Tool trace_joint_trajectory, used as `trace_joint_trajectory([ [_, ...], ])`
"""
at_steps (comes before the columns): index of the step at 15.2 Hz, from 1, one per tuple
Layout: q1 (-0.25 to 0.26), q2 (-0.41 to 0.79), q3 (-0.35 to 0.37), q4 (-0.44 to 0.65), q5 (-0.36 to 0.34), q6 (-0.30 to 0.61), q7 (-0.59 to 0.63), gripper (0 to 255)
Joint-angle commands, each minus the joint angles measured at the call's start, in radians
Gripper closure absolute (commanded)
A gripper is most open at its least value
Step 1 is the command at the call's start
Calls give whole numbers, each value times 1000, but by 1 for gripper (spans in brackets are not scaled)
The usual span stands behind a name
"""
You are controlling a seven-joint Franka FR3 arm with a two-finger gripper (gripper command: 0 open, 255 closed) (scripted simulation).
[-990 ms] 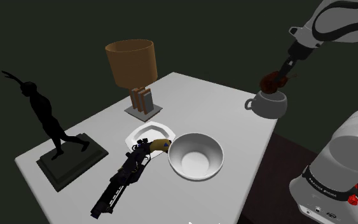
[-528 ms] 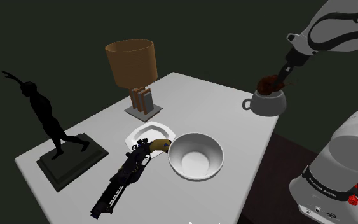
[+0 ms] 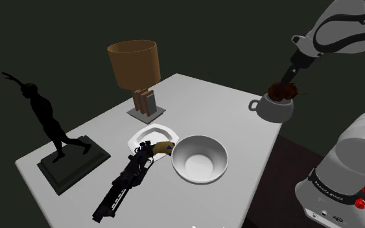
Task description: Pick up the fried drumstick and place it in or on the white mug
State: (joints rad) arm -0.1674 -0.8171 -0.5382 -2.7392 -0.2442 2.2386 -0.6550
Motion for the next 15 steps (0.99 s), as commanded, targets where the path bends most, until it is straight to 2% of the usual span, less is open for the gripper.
trace_joint_trajectory([
  [1, 0, 0, 1, -1, 0, -1, 1, 0],
  [3, 0, 5, -6, -2, -2, 5, -5, 0],
  [7, -17, -72, 36, 77, 14, -152, -4, 0],
  [15, -18, -72, 36, 77, 14, -152, -4, 0],
])
